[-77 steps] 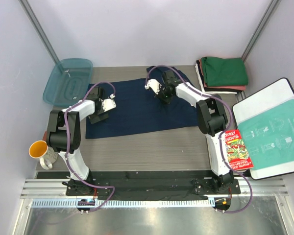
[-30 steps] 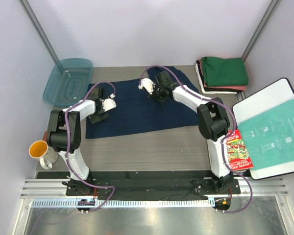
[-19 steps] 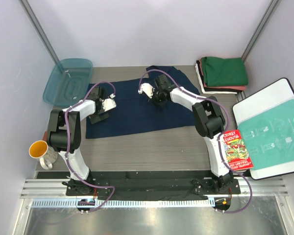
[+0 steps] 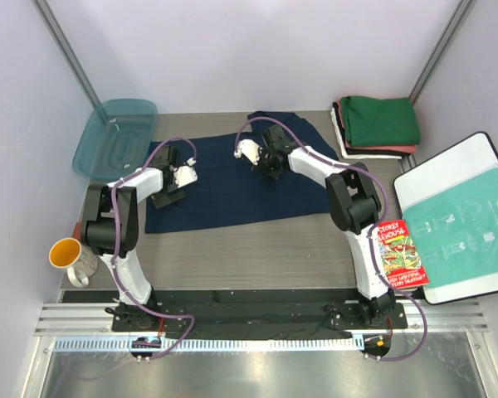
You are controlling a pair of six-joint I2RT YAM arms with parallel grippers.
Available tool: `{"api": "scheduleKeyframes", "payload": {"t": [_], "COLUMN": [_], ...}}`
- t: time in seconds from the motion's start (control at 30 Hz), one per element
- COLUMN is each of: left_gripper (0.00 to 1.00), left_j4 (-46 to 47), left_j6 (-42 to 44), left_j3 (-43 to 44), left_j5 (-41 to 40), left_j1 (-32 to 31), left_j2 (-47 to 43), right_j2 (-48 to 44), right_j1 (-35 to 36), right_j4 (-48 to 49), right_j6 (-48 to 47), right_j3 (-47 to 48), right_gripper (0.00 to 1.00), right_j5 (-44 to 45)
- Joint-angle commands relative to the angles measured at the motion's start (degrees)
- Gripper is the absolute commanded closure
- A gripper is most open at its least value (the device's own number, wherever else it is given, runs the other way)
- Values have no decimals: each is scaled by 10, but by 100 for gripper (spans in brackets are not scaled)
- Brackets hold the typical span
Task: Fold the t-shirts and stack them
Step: Fold the tshirt
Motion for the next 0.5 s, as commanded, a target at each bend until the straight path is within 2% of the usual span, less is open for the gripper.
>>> {"api": "scheduleKeyframes", "payload": {"t": [0.0, 0.03, 0.13, 0.23, 0.47], "left_gripper": [0, 0, 0, 0, 0], "left_j4": [16, 15, 15, 15, 14], "left_j6": [-13, -13, -13, -13, -14], "left_j3": [11, 12, 11, 13, 16], "left_j5": [25, 25, 25, 25, 25], "left_j1": [-2, -2, -2, -2, -2], "left_j2": [20, 20, 22, 23, 26], "right_j2": [-24, -25, -27, -29, -14], "right_j1": [1, 1, 0, 0, -3], "right_j4": [3, 3, 3, 4, 3], "right_j6": [-10, -9, -16, -22, -29], "right_j3": [32, 34, 39, 40, 49], "right_gripper": [98, 83, 61, 55, 56], "right_j5": [6, 9, 14, 12, 23]}}
